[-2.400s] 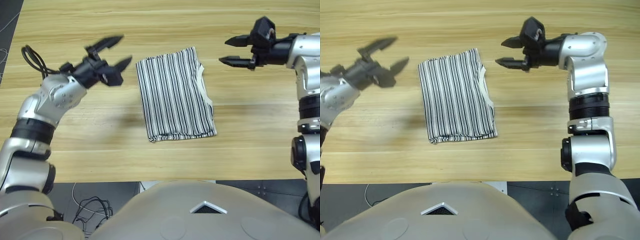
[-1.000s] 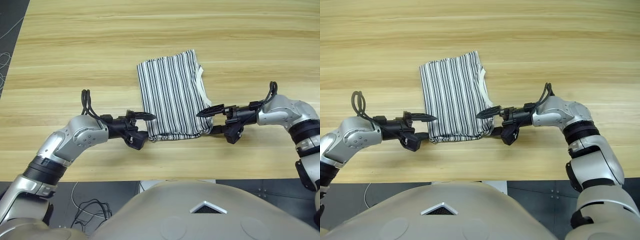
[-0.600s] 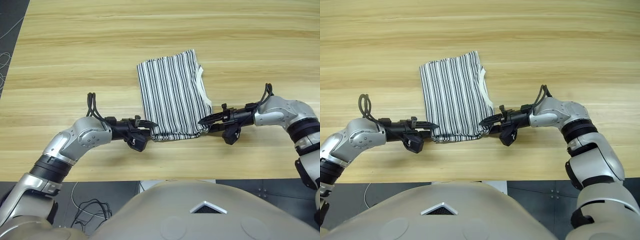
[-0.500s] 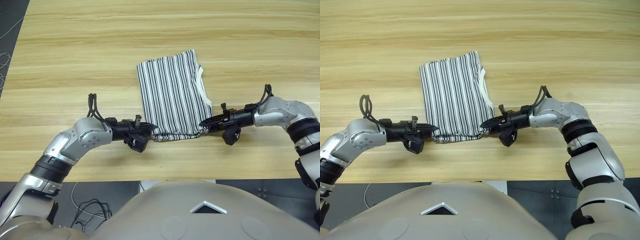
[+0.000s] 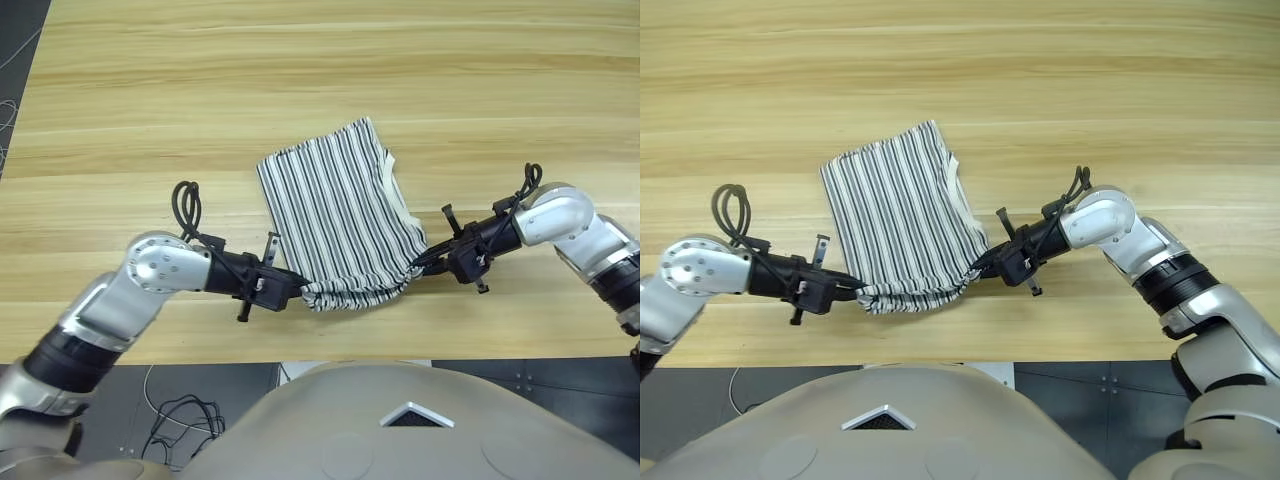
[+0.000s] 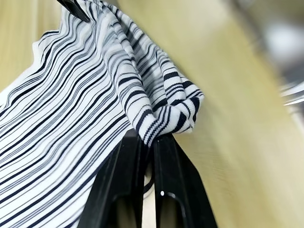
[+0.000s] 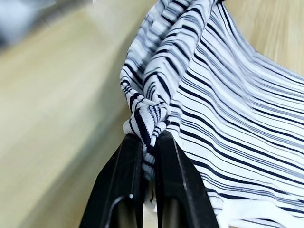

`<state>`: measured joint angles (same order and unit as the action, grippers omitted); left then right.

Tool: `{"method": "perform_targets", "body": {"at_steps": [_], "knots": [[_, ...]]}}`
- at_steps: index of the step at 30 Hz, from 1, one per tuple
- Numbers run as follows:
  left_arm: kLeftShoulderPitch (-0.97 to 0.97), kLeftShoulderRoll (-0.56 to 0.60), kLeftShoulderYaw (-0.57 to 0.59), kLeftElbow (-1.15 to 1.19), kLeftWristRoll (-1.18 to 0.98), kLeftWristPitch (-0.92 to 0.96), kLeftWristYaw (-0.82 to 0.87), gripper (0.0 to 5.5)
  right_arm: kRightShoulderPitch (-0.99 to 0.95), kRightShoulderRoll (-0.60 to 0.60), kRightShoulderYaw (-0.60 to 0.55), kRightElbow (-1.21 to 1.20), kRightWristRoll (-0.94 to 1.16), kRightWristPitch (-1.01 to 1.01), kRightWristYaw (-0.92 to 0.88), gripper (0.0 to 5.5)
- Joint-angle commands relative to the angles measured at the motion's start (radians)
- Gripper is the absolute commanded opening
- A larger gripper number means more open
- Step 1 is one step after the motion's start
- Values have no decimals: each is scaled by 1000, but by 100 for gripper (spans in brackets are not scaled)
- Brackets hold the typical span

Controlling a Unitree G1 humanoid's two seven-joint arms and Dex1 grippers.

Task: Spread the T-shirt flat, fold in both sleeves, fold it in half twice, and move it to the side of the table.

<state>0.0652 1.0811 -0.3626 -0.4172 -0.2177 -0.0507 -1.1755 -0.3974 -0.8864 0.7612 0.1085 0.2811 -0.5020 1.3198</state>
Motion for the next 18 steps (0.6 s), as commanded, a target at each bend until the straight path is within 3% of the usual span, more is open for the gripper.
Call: {"method": "perform_targets", "body": {"at_steps": [1, 10, 18], "knots": [[-28, 59, 98, -30, -113, 101, -74, 10, 38, -67, -67, -161, 76, 184, 82, 12], [42, 145, 130, -79, -110, 130, -196, 10, 95, -46, -193, -304, 128, 385, 148, 12], [-84, 68, 159, 123, -124, 113, -243, 10, -60, 145, -236, -138, 69, 397, 161, 12]]}}
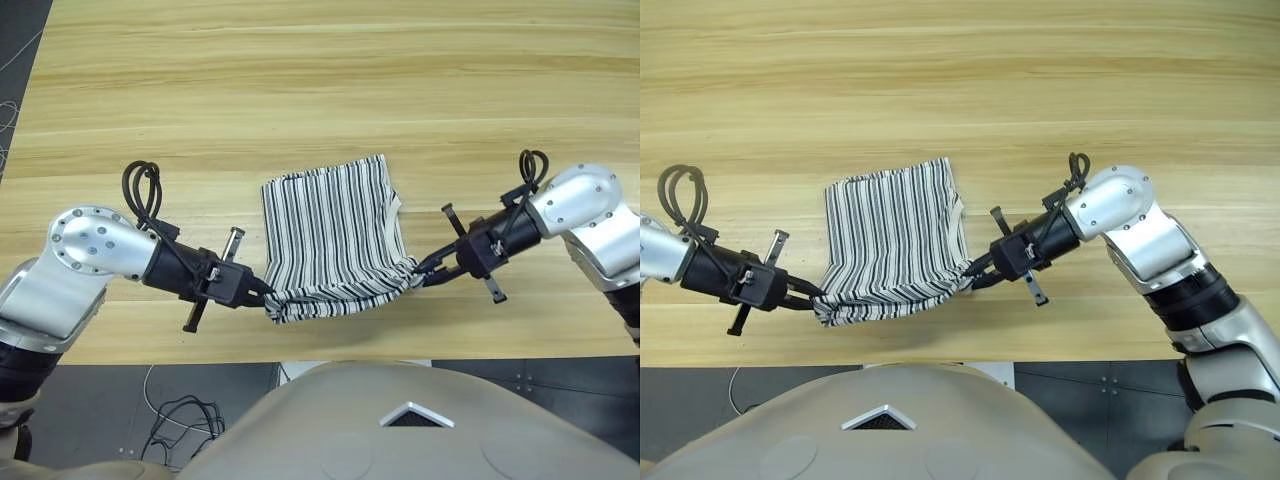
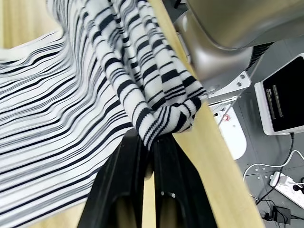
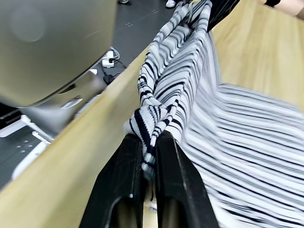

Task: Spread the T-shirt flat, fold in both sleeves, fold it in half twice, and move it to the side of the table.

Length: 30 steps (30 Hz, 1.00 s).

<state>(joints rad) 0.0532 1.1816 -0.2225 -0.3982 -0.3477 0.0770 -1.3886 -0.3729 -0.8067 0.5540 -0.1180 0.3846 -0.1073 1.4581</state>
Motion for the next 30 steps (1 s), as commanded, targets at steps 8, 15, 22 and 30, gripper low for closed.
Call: {"method": "perform_targets", "body": {"at_steps": [8, 15, 22, 30], "knots": [[-220, -159, -12, 343, 43, -42, -71, 10, -228, 244, -62, 402, -119, -75, 33, 12], [-408, -291, -73, 610, 150, -72, -82, 10, -336, 364, -103, 730, -207, -214, 22, 12], [-573, -395, -96, 927, 233, -66, -88, 10, -442, 464, -145, 1030, -301, -330, -26, 12], [-681, -492, -84, 1272, 323, -125, -52, 127, -502, 539, -177, 1304, -430, -367, -205, 122]]}}
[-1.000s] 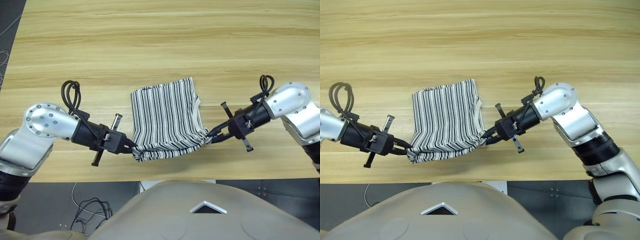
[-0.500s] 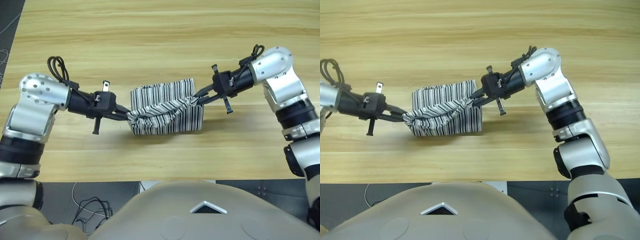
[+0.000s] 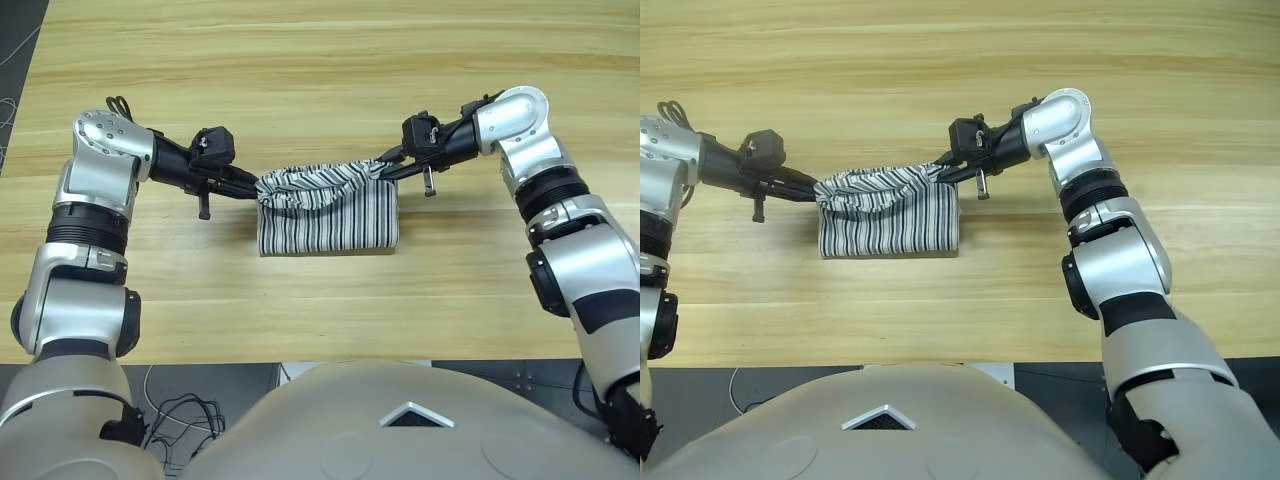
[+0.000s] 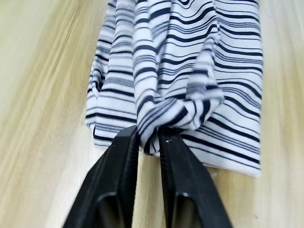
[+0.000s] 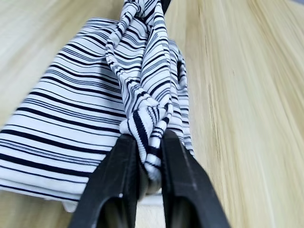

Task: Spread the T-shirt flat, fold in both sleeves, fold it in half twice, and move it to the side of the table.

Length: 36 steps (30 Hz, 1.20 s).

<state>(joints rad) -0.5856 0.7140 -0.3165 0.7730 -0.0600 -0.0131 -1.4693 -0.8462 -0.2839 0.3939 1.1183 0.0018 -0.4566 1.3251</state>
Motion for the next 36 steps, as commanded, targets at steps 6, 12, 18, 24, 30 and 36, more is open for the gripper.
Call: {"method": "perform_targets", "body": {"at_steps": [6, 12, 18, 24, 30, 36], "knots": [[-155, -14, 116, 372, 36, -46, 114, 131, -61, -5, -58, 154, -120, -34, -239, 148], [-168, -7, 163, 455, 66, -81, 174, 131, -87, -41, -124, 188, -139, -26, -343, 148], [-136, 11, 234, 424, 36, -122, 113, 131, -77, -48, -231, 120, -38, -64, -149, 148], [-106, -1, 287, 400, 5, -141, 94, 131, 60, 135, -216, -96, 84, -46, 72, 148], [-99, -19, 298, 379, 1, -154, 96, 131, 126, 238, -148, -79, 27, -61, 25, 148], [-86, -25, 299, 367, -1, -159, 94, 131, 103, 284, -136, 30, -29, -79, -75, 148]]}}
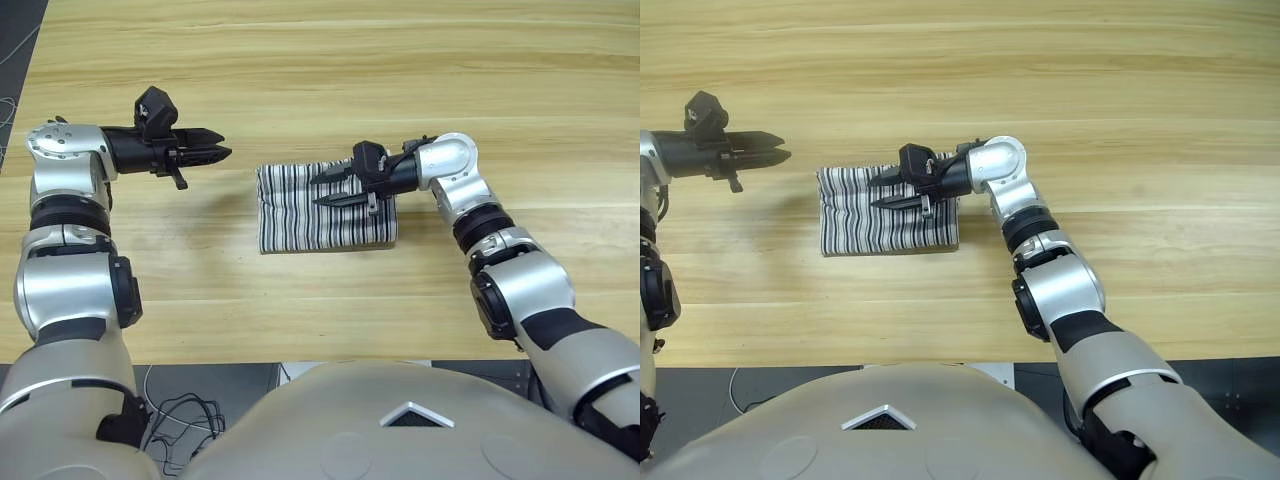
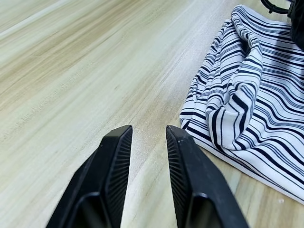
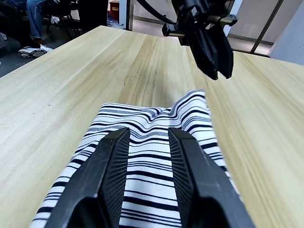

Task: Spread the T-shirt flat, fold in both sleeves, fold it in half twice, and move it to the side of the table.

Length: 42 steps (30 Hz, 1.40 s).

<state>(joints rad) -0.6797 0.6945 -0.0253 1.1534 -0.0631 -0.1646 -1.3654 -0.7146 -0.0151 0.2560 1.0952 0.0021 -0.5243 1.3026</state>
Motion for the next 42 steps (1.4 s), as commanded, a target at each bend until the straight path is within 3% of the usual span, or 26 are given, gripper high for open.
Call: {"method": "perform_targets", "body": {"at_steps": [1, 11, 16, 19, 22, 25, 27, 31, 34, 37, 40, 42], "knots": [[10, -7, 9, -15, 1, -9, -9, 131, -39, 18, -2, 75, -38, -7, -79, 148], [24, -24, 6, -24, 4, -22, -6, 131, -85, 8, -33, 205, -104, 50, -265, 148], [27, -34, 8, -29, 0, -28, -5, 131, -89, -37, 17, 236, -211, 101, -395, 148], [31, -48, 17, -37, -12, -33, -5, 131, -93, -119, 132, 242, -362, 86, -489, 148], [50, -92, 62, -97, -80, -46, -12, 131, -118, -303, 194, 247, -457, 97, -586, 148], [-17, -197, 149, -124, -173, -25, 125, 131, -105, -525, 162, 258, -448, 110, -647, 148], [-96, -282, 193, -67, -182, -38, 341, 131, -67, -656, 117, 267, -420, 138, -680, 148], [-155, -382, 266, 60, -181, -85, 740, 131, -32, -758, 62, 267, -408, 218, -825, 148], [-167, -406, 330, 109, -197, -144, 949, 131, -91, -678, -44, 244, -329, 238, -1052, 148], [-172, -422, 331, 131, -145, -241, 1162, 131, -156, -543, -185, 189, -221, 71, -1346, 148], [-159, -411, 270, 145, -31, -313, 1366, 131, -172, -406, -186, 115, -292, -115, -1781, 148], [-125, -408, 214, 138, 55, -412, 1433, 131, -151, -233, -134, 140, -318, -188, -1804, 148]]}}
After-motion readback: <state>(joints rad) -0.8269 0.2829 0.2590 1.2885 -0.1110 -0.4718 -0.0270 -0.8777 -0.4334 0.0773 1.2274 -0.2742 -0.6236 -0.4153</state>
